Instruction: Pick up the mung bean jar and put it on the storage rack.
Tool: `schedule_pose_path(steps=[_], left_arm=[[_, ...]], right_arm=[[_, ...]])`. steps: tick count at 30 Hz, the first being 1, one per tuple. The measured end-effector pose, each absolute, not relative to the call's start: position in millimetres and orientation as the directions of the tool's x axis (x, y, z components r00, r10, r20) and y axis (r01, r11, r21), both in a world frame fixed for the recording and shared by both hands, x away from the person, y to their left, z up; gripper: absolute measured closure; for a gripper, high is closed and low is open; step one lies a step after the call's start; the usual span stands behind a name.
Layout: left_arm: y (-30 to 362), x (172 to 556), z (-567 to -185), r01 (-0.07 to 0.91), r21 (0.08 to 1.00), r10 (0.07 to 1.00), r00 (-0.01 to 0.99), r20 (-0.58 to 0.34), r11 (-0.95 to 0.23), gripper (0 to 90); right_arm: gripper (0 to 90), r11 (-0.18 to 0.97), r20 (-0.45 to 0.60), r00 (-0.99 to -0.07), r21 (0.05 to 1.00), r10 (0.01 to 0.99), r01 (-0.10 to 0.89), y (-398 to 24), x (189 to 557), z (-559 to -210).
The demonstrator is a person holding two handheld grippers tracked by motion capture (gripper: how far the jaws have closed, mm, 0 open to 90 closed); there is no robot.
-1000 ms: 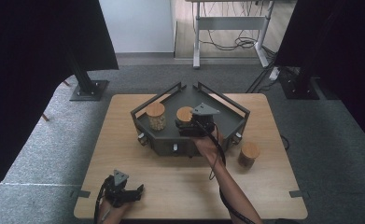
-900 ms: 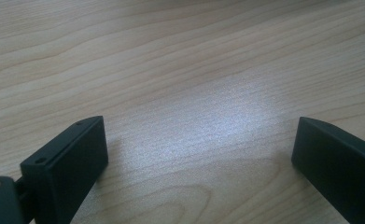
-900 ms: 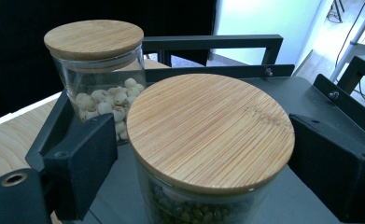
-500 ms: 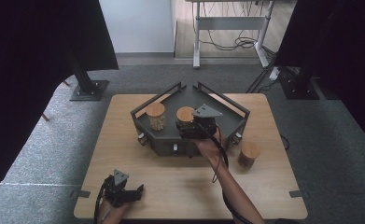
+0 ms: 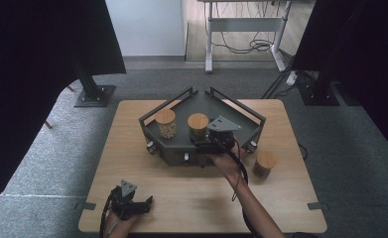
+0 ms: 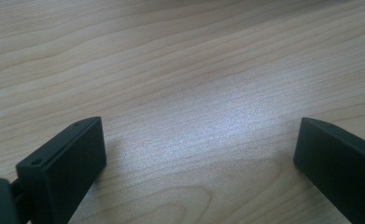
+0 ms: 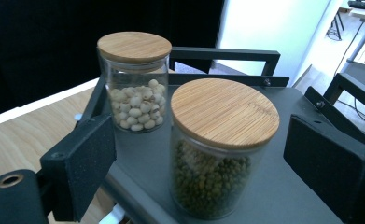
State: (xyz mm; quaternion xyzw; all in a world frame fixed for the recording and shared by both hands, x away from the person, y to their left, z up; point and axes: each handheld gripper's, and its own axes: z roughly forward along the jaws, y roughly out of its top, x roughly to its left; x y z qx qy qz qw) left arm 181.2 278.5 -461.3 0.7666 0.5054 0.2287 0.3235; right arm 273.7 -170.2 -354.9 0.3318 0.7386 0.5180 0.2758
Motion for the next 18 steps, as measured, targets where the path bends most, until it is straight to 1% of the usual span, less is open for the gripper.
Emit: schedule_pose_path(steps=[18], left_arm=[[278.5,181.2,-461.5,0.626,0.728,0.923,0.385,0.024,-0.28,1.9]], right_arm=[[8.7,0.238,-0.062,-0.639,0.952,0.766,0.193,-191.1,247.3,-353.1]])
